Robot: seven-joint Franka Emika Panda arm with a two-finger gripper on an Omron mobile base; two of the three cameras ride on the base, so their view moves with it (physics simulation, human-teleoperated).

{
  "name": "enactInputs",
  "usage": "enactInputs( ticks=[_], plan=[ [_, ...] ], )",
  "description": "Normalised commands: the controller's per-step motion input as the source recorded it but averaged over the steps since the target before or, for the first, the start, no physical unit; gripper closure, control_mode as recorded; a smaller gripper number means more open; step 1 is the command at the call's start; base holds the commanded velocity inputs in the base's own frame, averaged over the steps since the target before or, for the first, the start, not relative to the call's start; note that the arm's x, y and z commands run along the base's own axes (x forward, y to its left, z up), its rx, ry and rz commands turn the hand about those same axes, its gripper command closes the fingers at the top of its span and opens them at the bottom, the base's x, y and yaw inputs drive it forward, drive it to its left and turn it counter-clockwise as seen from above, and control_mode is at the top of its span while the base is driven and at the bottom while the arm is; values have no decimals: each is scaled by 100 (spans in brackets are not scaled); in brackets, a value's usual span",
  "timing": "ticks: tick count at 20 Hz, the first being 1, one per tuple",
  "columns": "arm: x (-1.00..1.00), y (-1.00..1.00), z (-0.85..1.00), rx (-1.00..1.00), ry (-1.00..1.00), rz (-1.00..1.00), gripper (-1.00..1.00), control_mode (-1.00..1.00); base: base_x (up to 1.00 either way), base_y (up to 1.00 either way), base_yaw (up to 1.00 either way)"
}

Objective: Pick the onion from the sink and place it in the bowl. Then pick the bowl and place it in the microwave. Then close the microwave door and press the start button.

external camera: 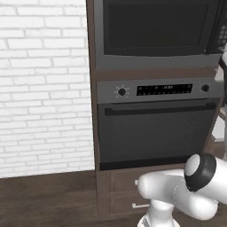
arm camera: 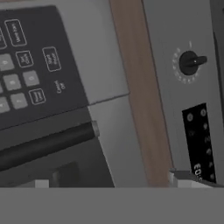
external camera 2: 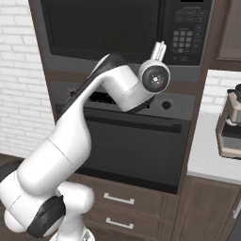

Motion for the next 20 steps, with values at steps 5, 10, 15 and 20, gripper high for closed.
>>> enactInputs(
  ticks=[5, 10, 15, 20],
  plan=[
    [0, -95, 0, 11, -7, 3, -100, -100, 0, 0, 0],
    [17, -42, 0, 8, -7, 6, -100, -100, 0, 0, 0],
    [30, 1, -19, 2, 2, 12, -100, -100, 0, 0, 0],
    [30, 2, -10, 2, 2, 11, -100, -100, 0, 0, 0]
  ],
)
